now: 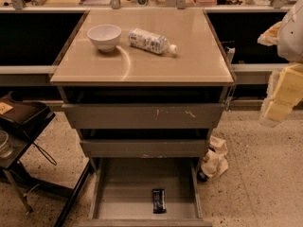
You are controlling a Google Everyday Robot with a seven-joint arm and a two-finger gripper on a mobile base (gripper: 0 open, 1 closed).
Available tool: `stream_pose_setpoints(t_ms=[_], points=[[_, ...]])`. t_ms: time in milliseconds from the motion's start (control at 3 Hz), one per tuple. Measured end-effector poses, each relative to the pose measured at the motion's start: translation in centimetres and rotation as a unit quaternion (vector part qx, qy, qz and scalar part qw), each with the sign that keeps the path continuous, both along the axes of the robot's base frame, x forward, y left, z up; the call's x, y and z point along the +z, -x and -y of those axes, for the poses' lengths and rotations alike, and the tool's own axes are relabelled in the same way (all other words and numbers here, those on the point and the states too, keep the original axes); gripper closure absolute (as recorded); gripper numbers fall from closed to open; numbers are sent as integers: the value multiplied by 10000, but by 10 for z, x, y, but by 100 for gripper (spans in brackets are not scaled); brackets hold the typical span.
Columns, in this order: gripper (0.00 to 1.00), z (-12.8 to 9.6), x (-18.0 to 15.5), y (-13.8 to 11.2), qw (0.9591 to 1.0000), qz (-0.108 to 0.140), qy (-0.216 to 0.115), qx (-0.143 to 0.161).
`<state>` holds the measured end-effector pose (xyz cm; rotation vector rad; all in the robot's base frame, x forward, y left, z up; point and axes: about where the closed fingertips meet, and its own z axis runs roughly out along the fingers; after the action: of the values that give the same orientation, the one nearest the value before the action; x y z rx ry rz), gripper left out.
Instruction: Pick rxbar blueberry from bottom drawer and place on counter
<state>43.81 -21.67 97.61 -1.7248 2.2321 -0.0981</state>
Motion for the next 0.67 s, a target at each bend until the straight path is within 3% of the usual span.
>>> stream_pose_setpoints(t_ms=[333,667], points=[[0,0,0,0,10000,0,0,0],[0,-20,-36,-2,9997,-134,-171,115]])
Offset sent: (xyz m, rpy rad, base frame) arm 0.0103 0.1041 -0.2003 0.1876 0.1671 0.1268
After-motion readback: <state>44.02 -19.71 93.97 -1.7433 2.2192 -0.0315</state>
